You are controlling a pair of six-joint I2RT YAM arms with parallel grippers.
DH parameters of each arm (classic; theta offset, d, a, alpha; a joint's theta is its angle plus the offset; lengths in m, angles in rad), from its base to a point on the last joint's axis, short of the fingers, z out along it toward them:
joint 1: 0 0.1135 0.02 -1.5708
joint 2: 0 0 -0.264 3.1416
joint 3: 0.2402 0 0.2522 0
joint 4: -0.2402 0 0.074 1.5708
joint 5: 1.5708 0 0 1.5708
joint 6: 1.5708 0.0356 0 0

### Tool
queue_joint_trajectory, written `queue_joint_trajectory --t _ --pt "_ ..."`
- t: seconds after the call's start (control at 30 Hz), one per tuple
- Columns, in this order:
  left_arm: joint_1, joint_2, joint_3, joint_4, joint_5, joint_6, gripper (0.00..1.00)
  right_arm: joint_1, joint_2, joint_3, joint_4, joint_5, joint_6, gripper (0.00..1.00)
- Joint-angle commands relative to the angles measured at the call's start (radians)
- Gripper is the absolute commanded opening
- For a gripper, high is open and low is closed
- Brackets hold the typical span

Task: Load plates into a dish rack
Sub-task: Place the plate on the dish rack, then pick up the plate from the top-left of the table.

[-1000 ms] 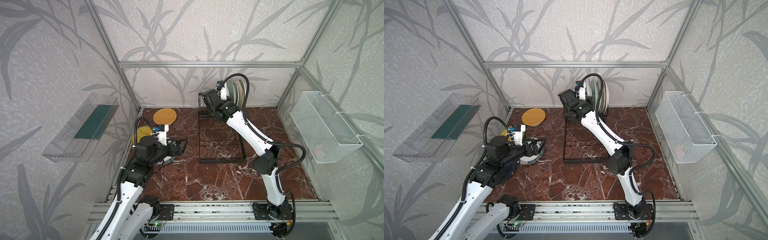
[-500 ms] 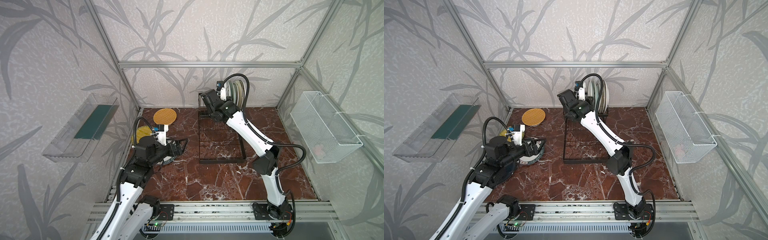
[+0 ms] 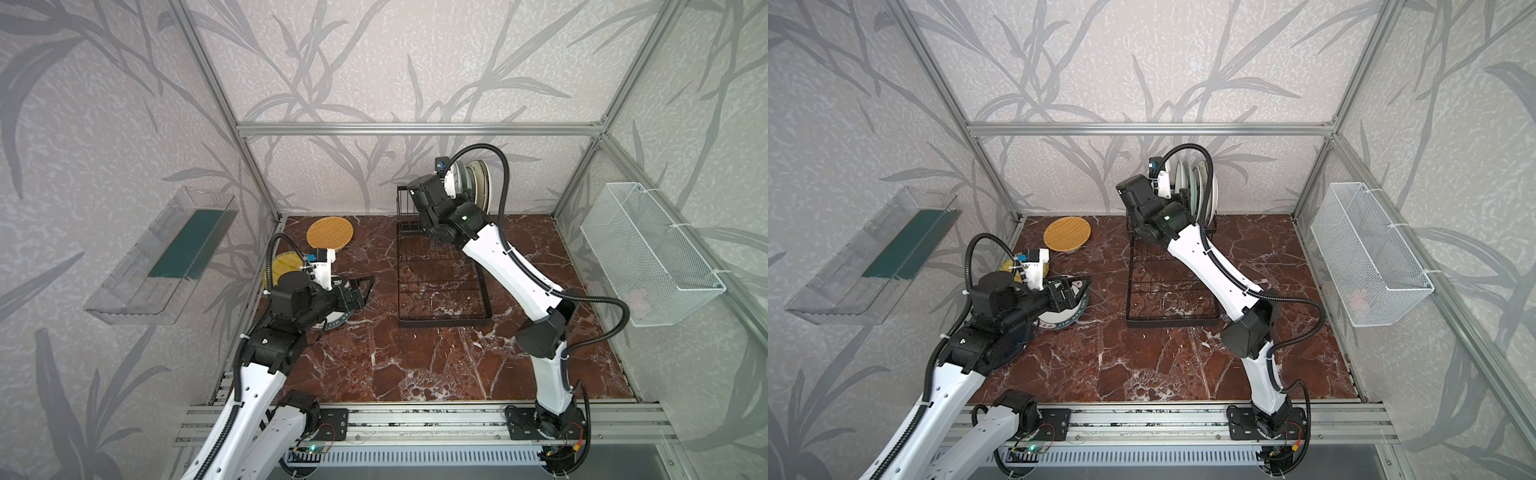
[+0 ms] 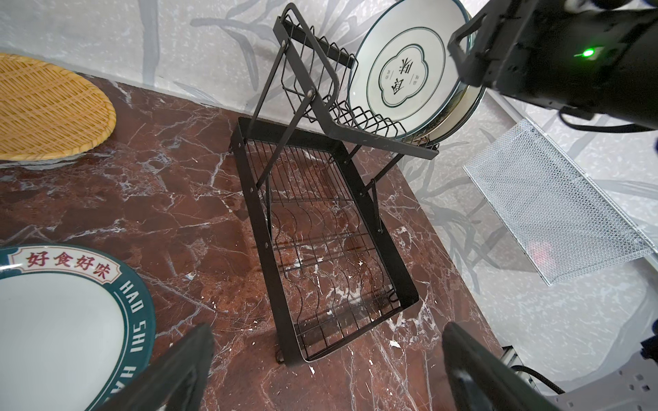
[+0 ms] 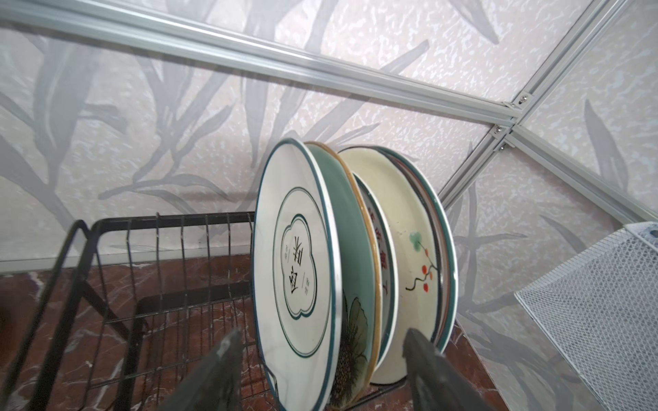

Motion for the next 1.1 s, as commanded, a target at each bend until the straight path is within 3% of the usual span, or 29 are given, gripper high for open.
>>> queue_joint_trajectory --t 0.0,0.07,0.13,0.23,0.37,0.53,0.7,0.83,0.97,1.07 --pt "0.012 0.003 -0.011 0.015 0.013 -0.009 0.99 0.024 -0.113 -0.078 0.14 -0.039 -0.103 0.76" --pt "0.015 0.014 -0.012 0.016 0.013 -0.014 0.99 0.044 -0.194 -0.201 0.266 -0.065 -0.177 0.83" --pt "0.017 0.034 -0.007 0.009 0.013 -0.028 0.99 0.069 -0.308 -0.4 0.469 -0.119 -0.292 0.97" --pt "0.018 0.068 -0.019 0.03 0.023 -0.079 0.99 0.083 -0.52 -0.71 0.72 -0.327 -0.366 0.99" --pt "0.021 0.11 -0.038 0.076 -0.001 -0.163 0.99 0.082 -0.679 -0.866 0.703 -0.398 -0.329 0.99" --pt "0.034 0.198 -0.102 0.261 -0.052 -0.374 0.99 0.082 -0.87 -1.084 0.726 -0.547 -0.288 0.99" --pt "0.068 0.378 -0.104 0.446 -0.12 -0.584 0.96 0.073 -0.943 -1.277 0.788 -0.603 -0.209 0.99" --pt "0.077 0.534 -0.094 0.605 -0.193 -0.717 0.9 0.07 -0.963 -1.437 0.875 -0.778 -0.1 0.99" --pt "0.099 0.678 -0.094 0.771 -0.248 -0.839 0.82 0.064 -0.961 -1.533 0.924 -0.955 -0.083 0.99" --pt "0.127 0.759 -0.076 0.805 -0.325 -0.875 0.81 0.058 -0.941 -1.556 0.907 -1.002 -0.055 0.99"
